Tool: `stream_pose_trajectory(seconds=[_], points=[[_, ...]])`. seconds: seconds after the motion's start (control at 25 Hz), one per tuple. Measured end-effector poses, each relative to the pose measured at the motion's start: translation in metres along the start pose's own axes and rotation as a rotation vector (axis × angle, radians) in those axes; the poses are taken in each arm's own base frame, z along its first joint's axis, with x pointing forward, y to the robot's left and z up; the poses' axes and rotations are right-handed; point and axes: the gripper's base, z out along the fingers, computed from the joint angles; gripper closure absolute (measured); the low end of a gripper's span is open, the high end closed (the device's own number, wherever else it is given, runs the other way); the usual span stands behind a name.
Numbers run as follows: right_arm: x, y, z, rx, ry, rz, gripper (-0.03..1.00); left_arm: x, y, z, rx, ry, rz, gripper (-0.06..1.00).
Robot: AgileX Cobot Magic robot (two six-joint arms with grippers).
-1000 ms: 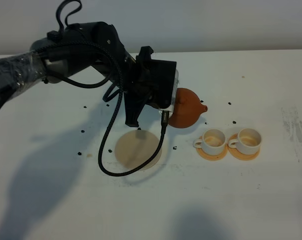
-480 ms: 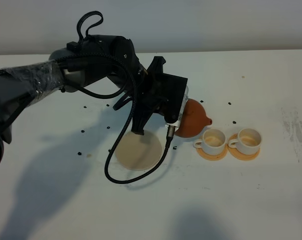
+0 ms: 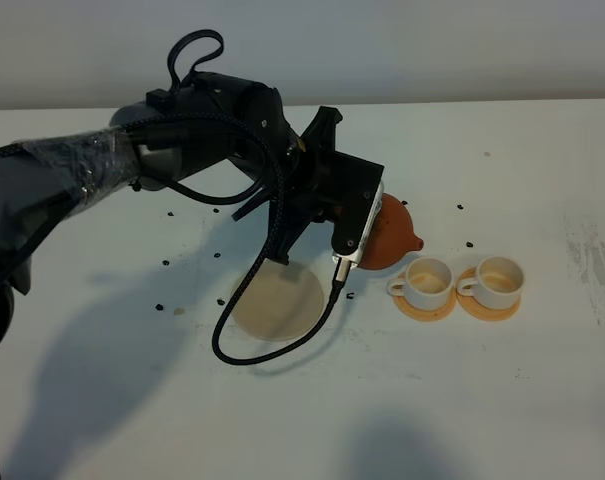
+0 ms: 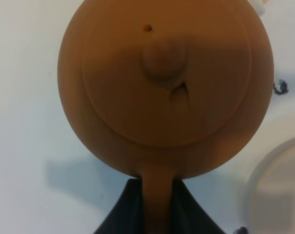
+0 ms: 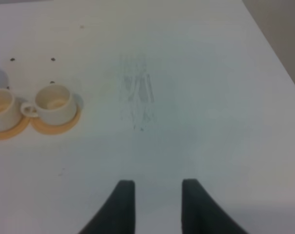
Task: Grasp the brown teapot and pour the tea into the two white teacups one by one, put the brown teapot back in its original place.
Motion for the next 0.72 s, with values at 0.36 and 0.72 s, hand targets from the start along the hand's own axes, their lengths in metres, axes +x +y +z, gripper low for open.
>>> stream_pose_trajectory(seconds=[0.36, 0.72], points=[[0.0, 0.0, 0.0, 0.0, 0.0, 0.0, 0.74, -0.009, 0.002, 0.001, -0.046, 0.024, 0.085, 0.86], [0.0, 0.0, 0.0, 0.0, 0.0, 0.0, 0.74, -0.015, 0.003, 0.001, -0.064, 0.045, 0.157, 0.86]])
